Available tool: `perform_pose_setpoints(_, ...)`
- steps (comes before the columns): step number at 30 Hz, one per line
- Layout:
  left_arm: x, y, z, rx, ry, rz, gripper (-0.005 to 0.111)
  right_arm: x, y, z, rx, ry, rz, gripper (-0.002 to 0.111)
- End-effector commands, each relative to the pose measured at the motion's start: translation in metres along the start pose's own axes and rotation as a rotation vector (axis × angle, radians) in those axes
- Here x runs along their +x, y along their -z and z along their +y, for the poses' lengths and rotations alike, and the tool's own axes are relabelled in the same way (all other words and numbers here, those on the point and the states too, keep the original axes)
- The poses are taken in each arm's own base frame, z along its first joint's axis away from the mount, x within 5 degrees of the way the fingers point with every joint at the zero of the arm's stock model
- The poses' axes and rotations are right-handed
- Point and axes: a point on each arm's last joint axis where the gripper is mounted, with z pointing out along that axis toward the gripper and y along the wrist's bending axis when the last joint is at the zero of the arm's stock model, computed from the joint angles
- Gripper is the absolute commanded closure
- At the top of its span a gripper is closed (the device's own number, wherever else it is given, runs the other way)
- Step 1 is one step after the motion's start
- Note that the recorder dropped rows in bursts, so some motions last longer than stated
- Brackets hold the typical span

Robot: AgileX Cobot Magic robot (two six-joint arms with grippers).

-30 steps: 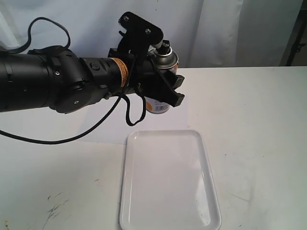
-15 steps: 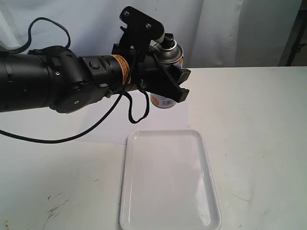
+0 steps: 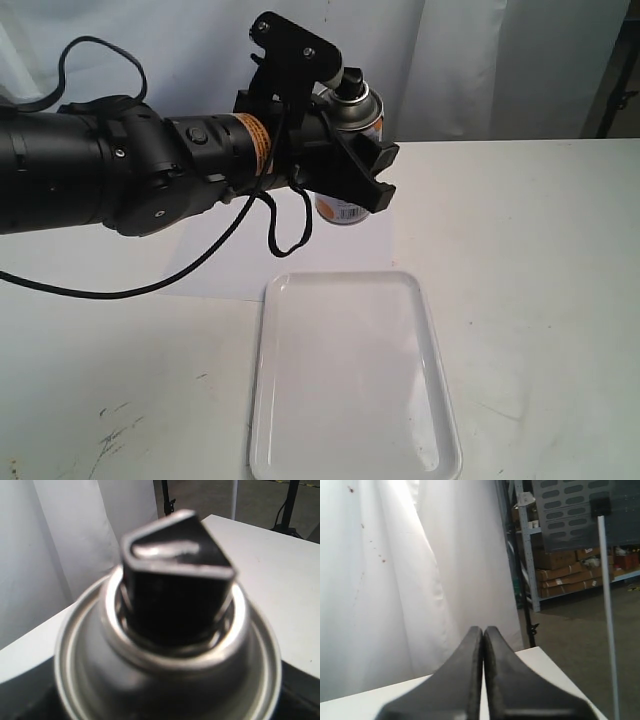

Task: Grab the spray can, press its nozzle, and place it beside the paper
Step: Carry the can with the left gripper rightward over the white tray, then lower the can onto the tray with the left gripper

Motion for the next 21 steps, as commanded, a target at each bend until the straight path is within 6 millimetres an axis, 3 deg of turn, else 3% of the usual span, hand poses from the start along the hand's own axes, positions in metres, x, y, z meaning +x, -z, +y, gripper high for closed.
perform_pose_setpoints(1, -0.014, 0.007, -0.002, 0.018, 0.006, -0.076, 0.107, 0.003, 0.007, 0.010, -0.125, -0.004, 0.032, 0.108)
perform_pose_setpoints(7, -0.012, 0.005, -0.005, 0.042, 0.046, -0.070, 0.107, 0.004, 0.008, 0.012, -0.146, -0.005, 0.038, 0.108)
perform_pose_setpoints(11, -0.006, 0.007, -0.017, 0.156, 0.048, -0.116, 0.107, 0.004, 0.008, 0.012, -0.146, -0.005, 0.038, 0.108)
perform_pose_setpoints(21, 0.030, 0.014, -0.030, 0.283, 0.050, -0.090, 0.107, 0.004, 0.008, 0.012, -0.148, -0.035, 0.042, 0.108)
